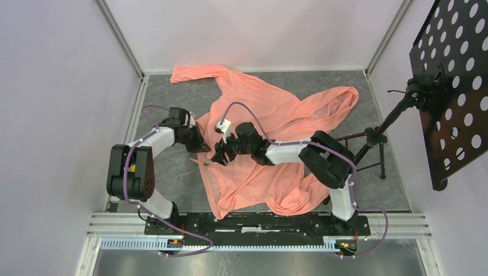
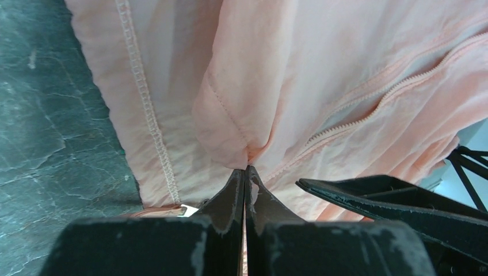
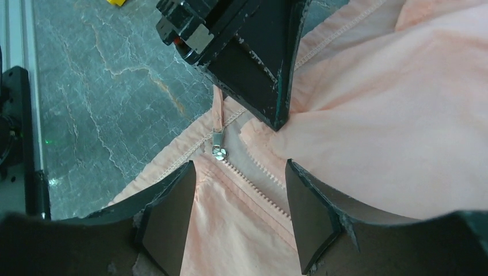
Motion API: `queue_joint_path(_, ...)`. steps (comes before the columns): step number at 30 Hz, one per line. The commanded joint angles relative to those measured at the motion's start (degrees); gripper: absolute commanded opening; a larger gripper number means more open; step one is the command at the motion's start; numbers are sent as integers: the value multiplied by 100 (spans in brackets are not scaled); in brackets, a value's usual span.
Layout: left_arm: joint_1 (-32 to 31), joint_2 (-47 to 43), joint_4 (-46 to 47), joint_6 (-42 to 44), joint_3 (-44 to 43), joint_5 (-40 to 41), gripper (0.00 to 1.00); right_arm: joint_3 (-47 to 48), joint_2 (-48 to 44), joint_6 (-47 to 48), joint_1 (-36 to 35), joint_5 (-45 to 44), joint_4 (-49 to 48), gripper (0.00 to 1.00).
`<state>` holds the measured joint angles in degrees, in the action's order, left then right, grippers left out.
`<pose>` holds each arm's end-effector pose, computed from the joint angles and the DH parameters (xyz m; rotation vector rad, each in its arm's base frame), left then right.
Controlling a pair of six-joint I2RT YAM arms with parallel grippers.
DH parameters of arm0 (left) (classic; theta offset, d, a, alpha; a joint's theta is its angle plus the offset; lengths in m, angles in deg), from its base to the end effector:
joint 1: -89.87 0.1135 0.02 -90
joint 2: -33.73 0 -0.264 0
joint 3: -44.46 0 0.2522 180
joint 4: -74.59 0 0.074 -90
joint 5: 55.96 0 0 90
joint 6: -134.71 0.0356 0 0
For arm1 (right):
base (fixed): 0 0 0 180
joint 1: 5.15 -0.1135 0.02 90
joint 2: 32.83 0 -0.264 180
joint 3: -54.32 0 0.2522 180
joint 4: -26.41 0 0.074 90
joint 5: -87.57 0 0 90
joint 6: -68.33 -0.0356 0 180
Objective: Zip up the jacket
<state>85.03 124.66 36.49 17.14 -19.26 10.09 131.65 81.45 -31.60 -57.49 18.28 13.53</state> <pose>0.2908 -0.0391 0.1654 -0.4174 2.7255 -0.7292 0.2516 0.3466 0.1588 -0.9951 1.8743 1.0363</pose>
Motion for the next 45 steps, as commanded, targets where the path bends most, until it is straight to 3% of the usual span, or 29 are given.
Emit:
queue_joint_path(1, 27, -181, -108, 348, -174, -503, 2, 213, 175, 546, 167, 531, -529, 65)
queue_joint_path(12, 56, -382, -163, 472, -136, -597, 2, 558, 759, 681, 271, 926, -791, 63)
queue_joint_path(22, 69, -410, -134, 507, -100, -603, 2, 800, 1098, 471, 268, 1180, -861, 50)
queue_joint_path(30, 80, -458, -106, 507, -50, -605, 2, 835, 1079, 430, 276, 1111, -809, 25)
queue_joint_path(34, 80, -468, -106, 490, -49, -568, 3, 862, 1068, 434, 297, 1069, -769, 7)
queue_joint_path(36, 75, -530, -140, 477, -58, -491, 11, 939, 1080, 427, 337, 1073, -642, 0)
queue_joint_path(38, 82, -688, -147, 426, -26, -376, 22, 980, 1047, 446, 389, 1076, -488, 0)
queue_joint_path(42, 137, -1252, -250, 261, 164, 21, 60, 1085, 970, 539, 543, 1096, -37, 0)
queue_joint_path(45, 166, -1922, -332, 11, 486, 280, 72, 1366, 1043, 626, 642, 1181, 513, 0)
